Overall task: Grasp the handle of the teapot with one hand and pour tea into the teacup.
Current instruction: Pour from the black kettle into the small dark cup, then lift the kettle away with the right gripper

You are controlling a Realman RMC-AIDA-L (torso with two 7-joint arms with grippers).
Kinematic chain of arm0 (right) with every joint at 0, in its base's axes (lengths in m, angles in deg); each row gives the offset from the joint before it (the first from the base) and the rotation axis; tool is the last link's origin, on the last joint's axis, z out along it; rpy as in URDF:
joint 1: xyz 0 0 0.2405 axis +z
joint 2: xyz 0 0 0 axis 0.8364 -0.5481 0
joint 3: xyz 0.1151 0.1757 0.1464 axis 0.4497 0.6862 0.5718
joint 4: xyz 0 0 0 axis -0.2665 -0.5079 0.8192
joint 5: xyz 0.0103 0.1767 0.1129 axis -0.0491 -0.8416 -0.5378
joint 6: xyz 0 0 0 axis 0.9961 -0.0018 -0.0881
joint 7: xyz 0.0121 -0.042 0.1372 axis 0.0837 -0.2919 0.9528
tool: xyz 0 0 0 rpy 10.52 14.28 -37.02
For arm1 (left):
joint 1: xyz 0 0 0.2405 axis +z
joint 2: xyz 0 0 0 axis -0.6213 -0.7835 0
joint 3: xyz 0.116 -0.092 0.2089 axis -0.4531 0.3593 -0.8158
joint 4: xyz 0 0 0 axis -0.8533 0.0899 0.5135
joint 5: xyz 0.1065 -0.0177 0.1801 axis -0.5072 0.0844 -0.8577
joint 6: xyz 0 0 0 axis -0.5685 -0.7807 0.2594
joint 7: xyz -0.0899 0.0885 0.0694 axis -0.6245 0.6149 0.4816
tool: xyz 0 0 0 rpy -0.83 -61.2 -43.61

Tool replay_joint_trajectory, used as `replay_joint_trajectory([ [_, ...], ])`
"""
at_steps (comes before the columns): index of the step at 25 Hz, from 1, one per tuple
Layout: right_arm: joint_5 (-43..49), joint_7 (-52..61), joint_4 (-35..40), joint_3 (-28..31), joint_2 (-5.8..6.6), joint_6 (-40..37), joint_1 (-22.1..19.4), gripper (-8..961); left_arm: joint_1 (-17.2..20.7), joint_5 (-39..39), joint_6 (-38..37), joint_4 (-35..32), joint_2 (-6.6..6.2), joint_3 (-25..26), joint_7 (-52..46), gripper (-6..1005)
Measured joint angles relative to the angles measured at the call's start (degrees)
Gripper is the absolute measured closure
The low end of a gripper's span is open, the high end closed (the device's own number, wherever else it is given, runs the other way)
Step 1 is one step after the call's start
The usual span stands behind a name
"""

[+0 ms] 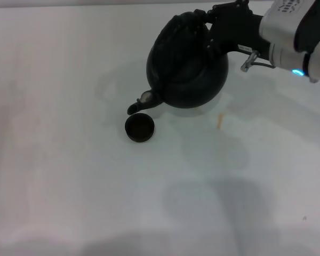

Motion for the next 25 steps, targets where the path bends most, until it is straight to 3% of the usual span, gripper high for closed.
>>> replay_joint_trajectory([
  [25, 0.1, -17.9, -1.1, -13.9, -0.04, 19.8, -1.6, 829, 0.0, 0.1, -0.4, 0.0, 0.00, 0.0, 0.0, 124],
])
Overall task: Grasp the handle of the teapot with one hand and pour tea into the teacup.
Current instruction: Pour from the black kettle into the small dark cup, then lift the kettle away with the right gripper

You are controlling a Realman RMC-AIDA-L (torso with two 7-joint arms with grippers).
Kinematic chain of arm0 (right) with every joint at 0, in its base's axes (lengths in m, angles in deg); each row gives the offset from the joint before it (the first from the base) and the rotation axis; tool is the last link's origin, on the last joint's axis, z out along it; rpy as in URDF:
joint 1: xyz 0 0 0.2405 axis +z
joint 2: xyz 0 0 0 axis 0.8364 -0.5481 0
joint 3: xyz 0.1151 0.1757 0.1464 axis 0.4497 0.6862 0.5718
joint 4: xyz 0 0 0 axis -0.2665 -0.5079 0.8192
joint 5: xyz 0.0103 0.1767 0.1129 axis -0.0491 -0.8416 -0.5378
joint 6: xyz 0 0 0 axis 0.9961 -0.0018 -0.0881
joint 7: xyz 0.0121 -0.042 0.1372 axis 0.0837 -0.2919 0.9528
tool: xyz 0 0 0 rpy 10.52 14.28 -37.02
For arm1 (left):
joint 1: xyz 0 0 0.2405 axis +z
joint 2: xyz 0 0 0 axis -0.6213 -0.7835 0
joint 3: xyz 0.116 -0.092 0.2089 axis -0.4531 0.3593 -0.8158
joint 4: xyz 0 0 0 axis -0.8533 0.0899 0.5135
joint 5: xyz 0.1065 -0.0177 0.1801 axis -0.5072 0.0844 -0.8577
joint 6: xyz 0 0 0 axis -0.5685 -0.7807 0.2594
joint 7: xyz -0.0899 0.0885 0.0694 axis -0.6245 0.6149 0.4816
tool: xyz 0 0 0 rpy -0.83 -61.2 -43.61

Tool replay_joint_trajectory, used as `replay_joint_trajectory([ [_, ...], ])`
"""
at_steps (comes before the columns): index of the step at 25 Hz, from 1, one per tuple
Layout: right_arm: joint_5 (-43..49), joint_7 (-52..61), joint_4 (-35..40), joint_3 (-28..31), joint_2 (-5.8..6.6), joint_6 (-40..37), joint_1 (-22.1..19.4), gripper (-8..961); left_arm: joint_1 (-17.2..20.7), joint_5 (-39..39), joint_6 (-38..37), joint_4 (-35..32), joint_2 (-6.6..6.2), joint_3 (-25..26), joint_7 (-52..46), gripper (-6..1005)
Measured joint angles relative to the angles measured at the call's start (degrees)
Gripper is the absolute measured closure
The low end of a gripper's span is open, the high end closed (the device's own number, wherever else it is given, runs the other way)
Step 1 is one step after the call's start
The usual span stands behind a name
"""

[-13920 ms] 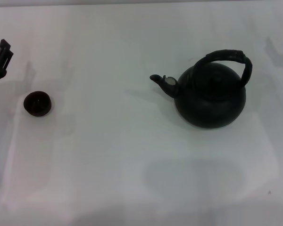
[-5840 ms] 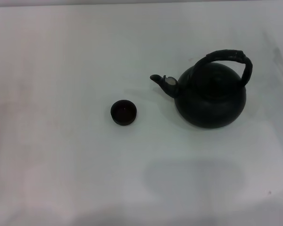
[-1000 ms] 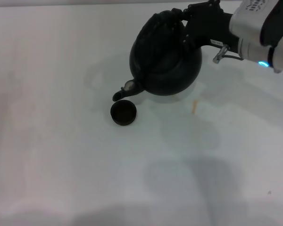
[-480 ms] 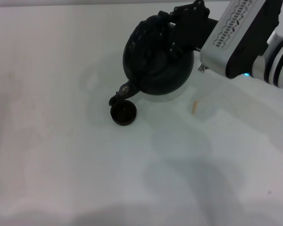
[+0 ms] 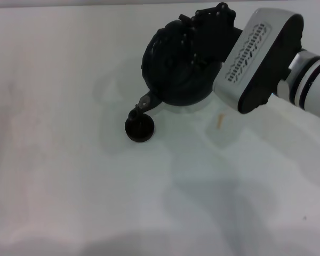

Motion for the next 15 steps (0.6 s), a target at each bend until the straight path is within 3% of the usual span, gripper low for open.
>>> replay_joint_trajectory([
  [15, 0.0, -5.2, -0.6, -0.8, -0.05, 2.4, -0.6, 840, 0.3, 0.3, -0.1, 0.2, 0.09, 0.0, -0.1, 123],
])
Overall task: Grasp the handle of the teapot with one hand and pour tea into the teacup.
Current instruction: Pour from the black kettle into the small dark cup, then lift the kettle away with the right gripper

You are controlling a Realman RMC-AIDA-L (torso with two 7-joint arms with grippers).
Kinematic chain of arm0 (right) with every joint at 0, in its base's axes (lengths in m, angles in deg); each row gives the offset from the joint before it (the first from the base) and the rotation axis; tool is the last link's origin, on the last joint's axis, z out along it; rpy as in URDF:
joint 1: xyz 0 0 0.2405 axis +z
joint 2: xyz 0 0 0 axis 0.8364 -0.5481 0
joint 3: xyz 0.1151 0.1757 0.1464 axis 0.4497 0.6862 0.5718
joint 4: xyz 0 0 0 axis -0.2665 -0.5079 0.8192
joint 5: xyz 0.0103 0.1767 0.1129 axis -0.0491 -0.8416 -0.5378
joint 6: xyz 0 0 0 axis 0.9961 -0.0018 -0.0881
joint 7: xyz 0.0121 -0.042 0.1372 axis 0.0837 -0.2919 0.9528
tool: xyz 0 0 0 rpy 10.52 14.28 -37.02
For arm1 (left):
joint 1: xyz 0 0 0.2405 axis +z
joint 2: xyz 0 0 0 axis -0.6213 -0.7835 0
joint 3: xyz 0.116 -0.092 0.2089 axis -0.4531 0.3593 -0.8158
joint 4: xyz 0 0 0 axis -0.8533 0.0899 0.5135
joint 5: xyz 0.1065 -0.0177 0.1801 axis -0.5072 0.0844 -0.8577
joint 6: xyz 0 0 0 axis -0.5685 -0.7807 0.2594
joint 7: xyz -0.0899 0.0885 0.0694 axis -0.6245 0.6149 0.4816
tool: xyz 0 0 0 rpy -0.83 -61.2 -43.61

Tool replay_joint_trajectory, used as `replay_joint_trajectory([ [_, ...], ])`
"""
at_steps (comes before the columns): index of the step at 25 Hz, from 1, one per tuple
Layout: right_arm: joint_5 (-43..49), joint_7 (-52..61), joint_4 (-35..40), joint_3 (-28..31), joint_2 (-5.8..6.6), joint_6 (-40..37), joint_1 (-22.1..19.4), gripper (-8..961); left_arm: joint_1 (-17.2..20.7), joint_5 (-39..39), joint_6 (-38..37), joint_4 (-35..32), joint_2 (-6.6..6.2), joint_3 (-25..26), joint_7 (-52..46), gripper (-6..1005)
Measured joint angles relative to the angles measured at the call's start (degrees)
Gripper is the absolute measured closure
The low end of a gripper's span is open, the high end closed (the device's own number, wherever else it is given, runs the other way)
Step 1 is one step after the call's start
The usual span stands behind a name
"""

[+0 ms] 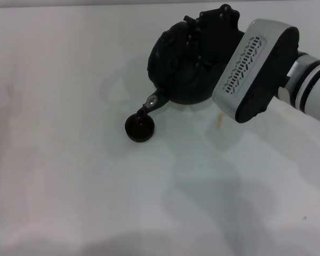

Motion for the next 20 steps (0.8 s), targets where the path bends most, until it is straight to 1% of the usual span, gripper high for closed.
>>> replay_joint_trajectory([
  [8, 0.0, -2.4, 0.2, -1.7, 0.11, 3.0, -0.3, 843, 0.0, -0.2, 0.0, 0.2, 0.00, 0.0, 0.0, 123],
  [20, 0.0, -3.6, 0.8, -2.0, 0.27, 3.5, -1.2, 842, 0.0, -0.2, 0.0, 0.3, 0.00, 0.0, -0.2, 125],
])
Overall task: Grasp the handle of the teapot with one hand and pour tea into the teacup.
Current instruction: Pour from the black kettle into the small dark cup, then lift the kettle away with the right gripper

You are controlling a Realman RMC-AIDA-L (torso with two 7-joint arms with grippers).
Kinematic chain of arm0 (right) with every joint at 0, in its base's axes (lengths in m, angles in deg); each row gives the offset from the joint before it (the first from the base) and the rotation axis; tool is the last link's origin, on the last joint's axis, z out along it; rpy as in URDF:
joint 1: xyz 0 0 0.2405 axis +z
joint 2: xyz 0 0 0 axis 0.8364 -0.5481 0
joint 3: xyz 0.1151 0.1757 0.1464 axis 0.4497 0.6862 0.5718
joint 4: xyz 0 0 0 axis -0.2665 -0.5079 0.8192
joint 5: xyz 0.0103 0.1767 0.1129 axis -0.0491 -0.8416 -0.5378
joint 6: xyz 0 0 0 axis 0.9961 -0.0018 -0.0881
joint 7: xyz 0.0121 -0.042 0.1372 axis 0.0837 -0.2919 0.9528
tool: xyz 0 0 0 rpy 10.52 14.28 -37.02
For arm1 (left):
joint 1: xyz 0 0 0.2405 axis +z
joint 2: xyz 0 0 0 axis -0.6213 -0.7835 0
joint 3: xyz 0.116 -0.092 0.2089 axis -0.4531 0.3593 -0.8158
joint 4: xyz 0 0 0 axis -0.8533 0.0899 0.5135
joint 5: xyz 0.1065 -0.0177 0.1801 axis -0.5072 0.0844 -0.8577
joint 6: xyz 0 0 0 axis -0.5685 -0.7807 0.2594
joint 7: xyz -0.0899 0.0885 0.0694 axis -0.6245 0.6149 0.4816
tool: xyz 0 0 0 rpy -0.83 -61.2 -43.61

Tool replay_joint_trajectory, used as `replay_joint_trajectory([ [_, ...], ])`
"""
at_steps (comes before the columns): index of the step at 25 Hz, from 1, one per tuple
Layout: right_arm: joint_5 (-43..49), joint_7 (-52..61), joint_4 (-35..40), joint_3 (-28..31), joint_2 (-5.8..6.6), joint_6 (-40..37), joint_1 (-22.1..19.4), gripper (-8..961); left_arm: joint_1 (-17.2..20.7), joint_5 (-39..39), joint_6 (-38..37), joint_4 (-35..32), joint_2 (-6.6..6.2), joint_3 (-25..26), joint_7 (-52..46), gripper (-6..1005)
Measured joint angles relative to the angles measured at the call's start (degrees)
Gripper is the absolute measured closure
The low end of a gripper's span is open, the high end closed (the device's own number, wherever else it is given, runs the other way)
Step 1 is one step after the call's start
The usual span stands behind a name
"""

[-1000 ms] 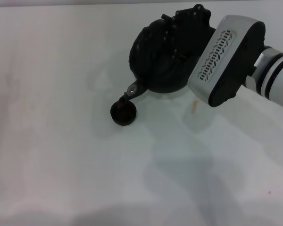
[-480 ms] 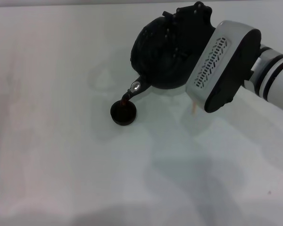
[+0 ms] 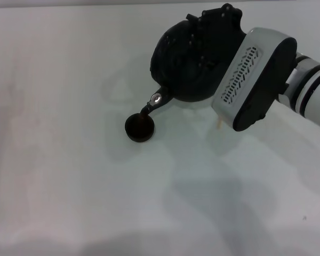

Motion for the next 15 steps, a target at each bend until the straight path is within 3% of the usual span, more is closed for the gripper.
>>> replay_joint_trajectory([
  [15, -0.4, -0.1, 1.4, 0.0, -0.10, -0.4, -1.3, 844, 0.0, -0.2, 0.0, 0.1, 0.08, 0.0, -0.1, 124],
])
